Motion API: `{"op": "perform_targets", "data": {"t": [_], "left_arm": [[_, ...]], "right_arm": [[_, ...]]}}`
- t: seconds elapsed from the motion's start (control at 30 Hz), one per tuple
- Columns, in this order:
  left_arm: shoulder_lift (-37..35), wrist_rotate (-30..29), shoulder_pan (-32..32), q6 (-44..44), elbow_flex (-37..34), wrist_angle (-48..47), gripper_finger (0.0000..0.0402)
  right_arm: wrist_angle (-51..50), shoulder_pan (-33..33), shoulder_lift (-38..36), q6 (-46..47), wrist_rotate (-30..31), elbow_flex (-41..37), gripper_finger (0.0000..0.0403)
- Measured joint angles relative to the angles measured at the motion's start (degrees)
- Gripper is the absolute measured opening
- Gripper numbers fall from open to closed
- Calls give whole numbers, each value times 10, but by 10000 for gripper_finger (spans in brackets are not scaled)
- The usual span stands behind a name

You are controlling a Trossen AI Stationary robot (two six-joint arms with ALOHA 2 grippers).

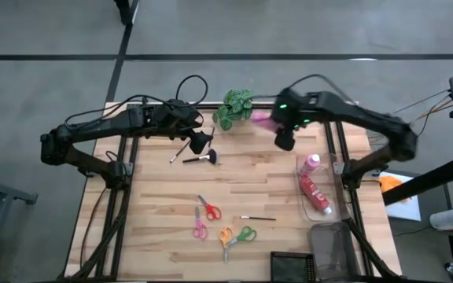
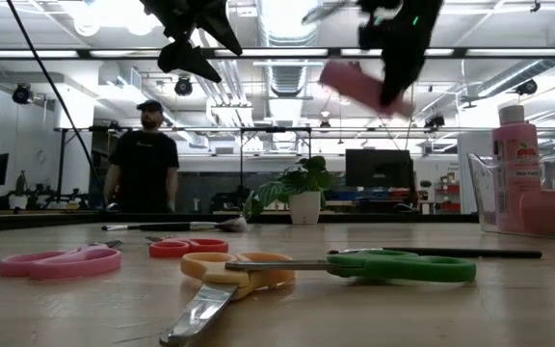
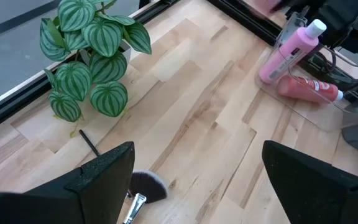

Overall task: Pick & Place Paint Supplies
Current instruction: Put the pink paint bottle into the transparent bin

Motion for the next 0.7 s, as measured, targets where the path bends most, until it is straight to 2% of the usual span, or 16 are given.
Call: {"op": "perform_targets", "data": {"t": [0.13,0.3,0.53,0.7], "left_arm": [[0,0,0,0,0,0,356],[0,0,0,0,0,0,356],[0,0,0,0,0,0,356],[0,0,0,0,0,0,356]], "right_arm": [[-22,0,-95,164,4,0,176],[-128,5,-185,305,4,-2,176],[-263,54,-269,508,20,-22,176],[-270,101,-310,607,27,-62,176]]}}
